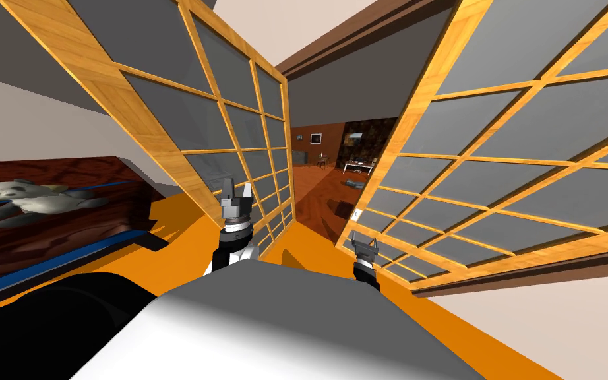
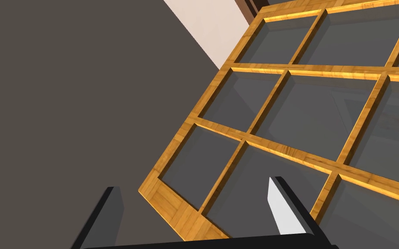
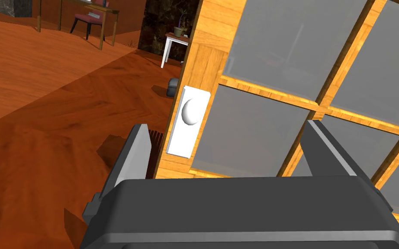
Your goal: Pull the door open
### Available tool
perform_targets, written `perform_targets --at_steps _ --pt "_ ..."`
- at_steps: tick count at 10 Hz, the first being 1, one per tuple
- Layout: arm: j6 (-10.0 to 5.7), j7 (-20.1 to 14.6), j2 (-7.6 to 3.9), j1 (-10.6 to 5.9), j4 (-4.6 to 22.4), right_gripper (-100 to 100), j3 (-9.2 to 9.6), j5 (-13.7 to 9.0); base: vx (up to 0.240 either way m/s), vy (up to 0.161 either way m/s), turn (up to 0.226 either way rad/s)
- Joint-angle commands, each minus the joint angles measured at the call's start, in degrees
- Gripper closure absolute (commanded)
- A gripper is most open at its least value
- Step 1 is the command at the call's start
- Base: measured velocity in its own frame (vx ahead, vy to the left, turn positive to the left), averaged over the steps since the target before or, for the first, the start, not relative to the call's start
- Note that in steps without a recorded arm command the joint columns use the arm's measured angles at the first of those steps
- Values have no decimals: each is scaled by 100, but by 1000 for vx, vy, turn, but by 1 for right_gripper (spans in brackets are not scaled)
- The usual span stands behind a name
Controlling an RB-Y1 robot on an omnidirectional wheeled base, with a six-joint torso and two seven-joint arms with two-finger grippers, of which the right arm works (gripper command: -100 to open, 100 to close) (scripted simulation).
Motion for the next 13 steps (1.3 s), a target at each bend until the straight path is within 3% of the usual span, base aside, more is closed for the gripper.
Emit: perform_targets --at_steps 1,6,9,13 --pt "-30 -172 -2 -15 147 -100 9 -102 101 -36 54" --pt "-148 -655 -23 -136 684 -100 23 -393 90 -40 53" --pt "-250 -1073 -38 -239 1147 -100 36 -644 121 -60 76" --pt "-332 -1408 -49 -322 1520 -100 46 -847 113 -42 50"
